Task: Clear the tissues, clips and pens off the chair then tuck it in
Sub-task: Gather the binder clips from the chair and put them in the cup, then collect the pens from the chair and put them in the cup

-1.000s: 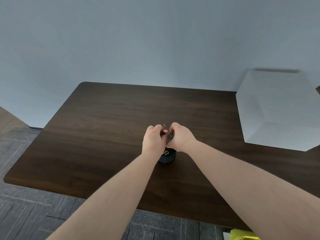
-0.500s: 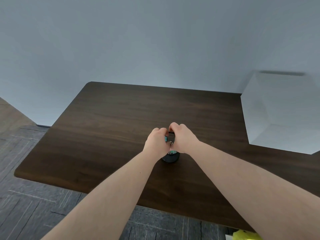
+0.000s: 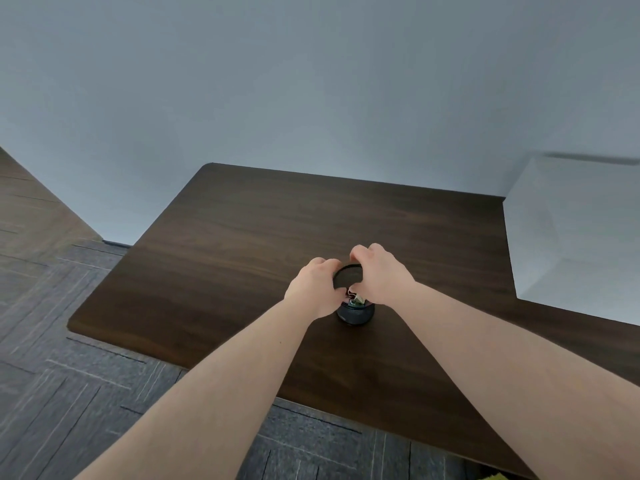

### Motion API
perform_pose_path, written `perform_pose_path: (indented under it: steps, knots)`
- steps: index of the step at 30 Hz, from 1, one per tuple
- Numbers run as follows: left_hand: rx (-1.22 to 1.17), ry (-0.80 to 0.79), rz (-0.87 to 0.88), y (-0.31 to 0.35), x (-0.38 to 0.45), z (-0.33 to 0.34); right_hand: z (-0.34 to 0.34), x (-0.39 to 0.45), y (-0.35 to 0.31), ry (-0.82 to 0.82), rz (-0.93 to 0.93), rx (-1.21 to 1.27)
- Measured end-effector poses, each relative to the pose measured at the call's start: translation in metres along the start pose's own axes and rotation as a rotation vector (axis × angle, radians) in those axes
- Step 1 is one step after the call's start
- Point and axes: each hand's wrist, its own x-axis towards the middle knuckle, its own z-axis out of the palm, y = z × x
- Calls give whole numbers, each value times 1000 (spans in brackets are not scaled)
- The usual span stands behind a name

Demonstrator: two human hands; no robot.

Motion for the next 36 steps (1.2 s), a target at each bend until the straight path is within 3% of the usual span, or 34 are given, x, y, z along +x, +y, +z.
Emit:
perform_pose_path:
  steps: [5, 15, 26, 36]
  knots:
    - [214, -59, -121, -22, -15, -19, -6, -3, -14, -9, -135, -108]
    - [195, 69, -407, -120, -111, -54, 34, -14, -128, -110, -408, -181]
    - [42, 107, -788, -285, -323, -38, 159, -96, -303, -349, -707, -340]
    - [-109, 187, -1147, -400, -557, 16, 313, -228, -459, -515, -918, -400]
